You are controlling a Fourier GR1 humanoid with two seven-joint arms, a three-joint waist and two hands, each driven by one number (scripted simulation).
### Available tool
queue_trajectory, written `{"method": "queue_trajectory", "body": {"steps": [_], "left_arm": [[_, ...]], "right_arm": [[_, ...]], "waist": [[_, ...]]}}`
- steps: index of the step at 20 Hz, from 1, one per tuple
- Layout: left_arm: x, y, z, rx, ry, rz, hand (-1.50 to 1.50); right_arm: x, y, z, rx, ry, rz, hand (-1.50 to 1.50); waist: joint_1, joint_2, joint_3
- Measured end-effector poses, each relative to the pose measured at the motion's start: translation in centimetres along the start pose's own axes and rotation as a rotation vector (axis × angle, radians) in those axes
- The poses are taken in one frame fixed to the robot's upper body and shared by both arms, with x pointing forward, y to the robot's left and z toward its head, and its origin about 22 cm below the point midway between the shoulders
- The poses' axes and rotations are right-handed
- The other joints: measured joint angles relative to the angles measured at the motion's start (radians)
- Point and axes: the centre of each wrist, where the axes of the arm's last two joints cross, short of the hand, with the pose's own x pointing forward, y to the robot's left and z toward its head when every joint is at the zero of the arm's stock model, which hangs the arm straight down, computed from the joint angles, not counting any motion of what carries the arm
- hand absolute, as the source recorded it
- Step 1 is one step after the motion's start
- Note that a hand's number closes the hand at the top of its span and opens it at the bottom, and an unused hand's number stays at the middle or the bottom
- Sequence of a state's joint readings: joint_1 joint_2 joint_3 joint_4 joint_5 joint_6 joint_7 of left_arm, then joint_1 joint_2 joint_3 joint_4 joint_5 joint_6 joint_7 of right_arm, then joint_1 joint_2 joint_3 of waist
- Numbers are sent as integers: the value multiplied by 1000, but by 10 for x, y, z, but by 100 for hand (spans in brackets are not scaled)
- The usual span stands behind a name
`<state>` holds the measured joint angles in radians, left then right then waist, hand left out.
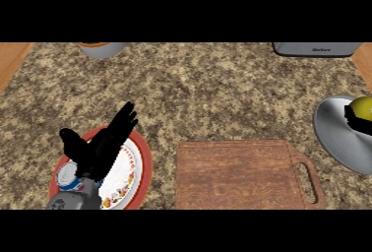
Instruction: Pick the lemon from the cutting board and place it in the pan
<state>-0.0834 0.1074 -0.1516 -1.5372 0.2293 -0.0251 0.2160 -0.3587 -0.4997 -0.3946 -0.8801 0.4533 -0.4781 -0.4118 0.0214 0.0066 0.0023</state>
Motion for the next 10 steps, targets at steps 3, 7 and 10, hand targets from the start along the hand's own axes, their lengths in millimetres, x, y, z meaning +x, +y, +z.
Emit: {"method": "queue_trajectory", "body": {"steps": [3,7,10], "left_arm": [[9,5,1,-7,-5,-1,0],[8,3,-1,-24,-8,-7,0],[10,1,-3,-31,-9,-8,0]], "right_arm": [[-13,3,-11,-11,6,3,150],[-30,5,-10,77,98,97,-150],[-35,5,-12,172,156,144,-150]], "waist": [[7,2,1],[23,10,0],[32,13,2]]}}
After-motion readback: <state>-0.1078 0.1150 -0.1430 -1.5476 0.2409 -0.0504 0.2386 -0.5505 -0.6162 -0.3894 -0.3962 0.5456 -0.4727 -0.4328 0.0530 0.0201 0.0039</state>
